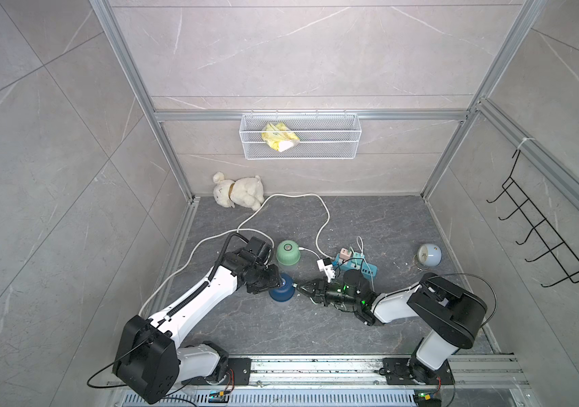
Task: Charge the cordless meat grinders
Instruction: Insert the charging cable into the cordless meat grinder.
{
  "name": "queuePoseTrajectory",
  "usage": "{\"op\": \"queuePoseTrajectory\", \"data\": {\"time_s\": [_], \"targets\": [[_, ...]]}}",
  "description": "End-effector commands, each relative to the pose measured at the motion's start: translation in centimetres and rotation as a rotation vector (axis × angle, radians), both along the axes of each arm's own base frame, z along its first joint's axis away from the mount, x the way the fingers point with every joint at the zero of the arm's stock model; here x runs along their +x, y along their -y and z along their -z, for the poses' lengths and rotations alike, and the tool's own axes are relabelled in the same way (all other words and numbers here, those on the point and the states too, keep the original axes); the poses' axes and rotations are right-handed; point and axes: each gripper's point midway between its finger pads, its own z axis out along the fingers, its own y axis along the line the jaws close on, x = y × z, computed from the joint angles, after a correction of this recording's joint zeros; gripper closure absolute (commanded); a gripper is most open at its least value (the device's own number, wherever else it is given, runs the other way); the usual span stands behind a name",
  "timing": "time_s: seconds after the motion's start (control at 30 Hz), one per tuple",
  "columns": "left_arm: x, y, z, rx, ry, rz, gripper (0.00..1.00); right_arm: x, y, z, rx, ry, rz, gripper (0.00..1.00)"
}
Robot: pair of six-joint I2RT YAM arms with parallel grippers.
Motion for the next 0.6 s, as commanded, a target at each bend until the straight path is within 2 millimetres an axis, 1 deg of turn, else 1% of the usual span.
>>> {"op": "queuePoseTrajectory", "data": {"time_s": [0.0, 0.17, 0.33, 0.4, 0.57], "targets": [[-2.0, 0.7, 2.1, 0.014, -0.093, 0.057, 0.48, -1.3, -1.4, -0.9, 0.017, -0.016, -0.084, 1.00], [-2.1, 0.6, 2.4, 0.022, -0.096, 0.078, 0.48, -1.4, -1.7, -1.3, 0.027, -0.011, -0.105, 1.00], [-2.5, 0.7, 3.0, 0.027, -0.118, 0.110, 0.50, -1.0, -1.8, -1.1, 0.026, -0.009, -0.115, 1.00], [-2.7, 0.7, 3.1, 0.027, -0.126, 0.127, 0.52, -0.8, -1.9, -1.2, 0.028, -0.008, -0.127, 1.00], [-3.1, 0.3, 3.2, 0.052, -0.128, 0.166, 0.53, -0.4, -2.0, -1.0, 0.000, -0.008, -0.164, 1.00]]}}
